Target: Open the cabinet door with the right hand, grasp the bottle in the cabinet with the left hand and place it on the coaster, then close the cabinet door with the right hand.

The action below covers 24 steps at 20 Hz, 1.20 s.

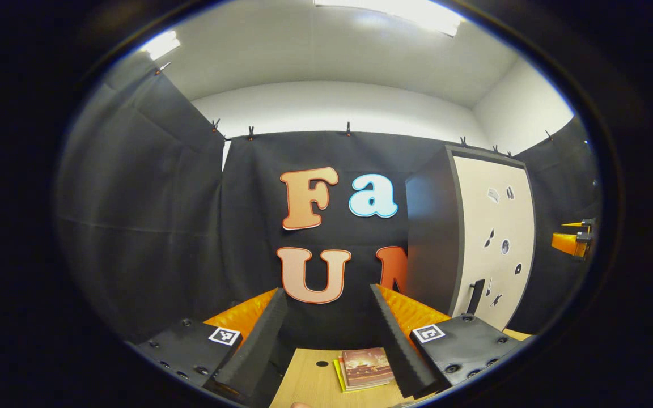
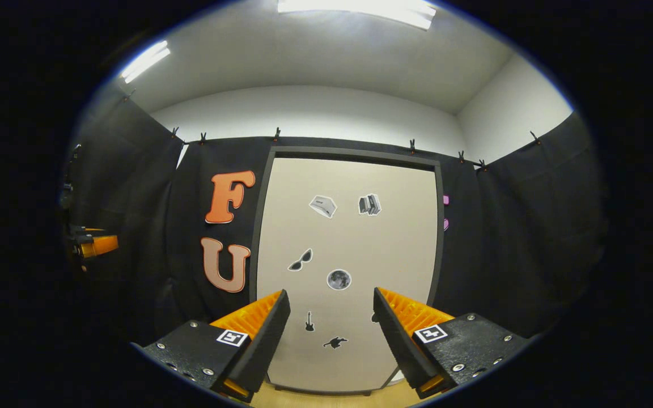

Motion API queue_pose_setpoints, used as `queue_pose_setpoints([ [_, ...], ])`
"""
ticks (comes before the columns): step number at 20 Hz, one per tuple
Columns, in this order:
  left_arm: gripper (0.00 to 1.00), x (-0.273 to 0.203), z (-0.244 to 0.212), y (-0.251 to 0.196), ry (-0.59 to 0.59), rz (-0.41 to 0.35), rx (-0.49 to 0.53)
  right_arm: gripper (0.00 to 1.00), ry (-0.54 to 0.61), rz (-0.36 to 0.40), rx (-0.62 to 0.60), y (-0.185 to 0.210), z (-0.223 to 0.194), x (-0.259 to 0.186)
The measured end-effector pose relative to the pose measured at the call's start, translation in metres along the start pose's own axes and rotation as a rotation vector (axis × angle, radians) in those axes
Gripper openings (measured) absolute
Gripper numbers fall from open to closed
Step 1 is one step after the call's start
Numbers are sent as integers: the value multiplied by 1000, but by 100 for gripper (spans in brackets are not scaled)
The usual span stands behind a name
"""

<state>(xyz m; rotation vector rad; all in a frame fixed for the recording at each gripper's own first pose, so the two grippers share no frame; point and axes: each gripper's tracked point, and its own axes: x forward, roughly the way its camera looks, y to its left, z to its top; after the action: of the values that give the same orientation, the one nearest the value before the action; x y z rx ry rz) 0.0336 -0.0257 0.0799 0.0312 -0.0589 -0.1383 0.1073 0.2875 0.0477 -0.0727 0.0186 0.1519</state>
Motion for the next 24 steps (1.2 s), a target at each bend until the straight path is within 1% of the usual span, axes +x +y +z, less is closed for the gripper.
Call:
queue_pose_setpoints([
  [2, 94, -7, 1, -1, -5, -6, 5, 91, 1, -7, 2, -2, 0, -8],
  [4, 94, -10, 11, -1, -13, -17, 5, 92, 1, -19, 5, -7, 1, -15],
  [7, 94, -16, 24, -7, -21, -44, -27, 92, -6, -27, 10, -10, 3, -23],
  [10, 95, -20, 38, -7, -47, -45, -38, 92, -12, -26, 30, -12, 4, -26],
  [12, 94, -23, 44, -12, -57, -57, -44, 92, -8, -25, 30, -14, 5, -26],
  [18, 94, -28, 51, -11, -70, -61, -48, 92, -19, -34, 9, -20, 12, -36],
  [24, 94, -27, 53, -16, -79, -67, -48, 92, -20, -50, 17, -29, 11, -39],
])
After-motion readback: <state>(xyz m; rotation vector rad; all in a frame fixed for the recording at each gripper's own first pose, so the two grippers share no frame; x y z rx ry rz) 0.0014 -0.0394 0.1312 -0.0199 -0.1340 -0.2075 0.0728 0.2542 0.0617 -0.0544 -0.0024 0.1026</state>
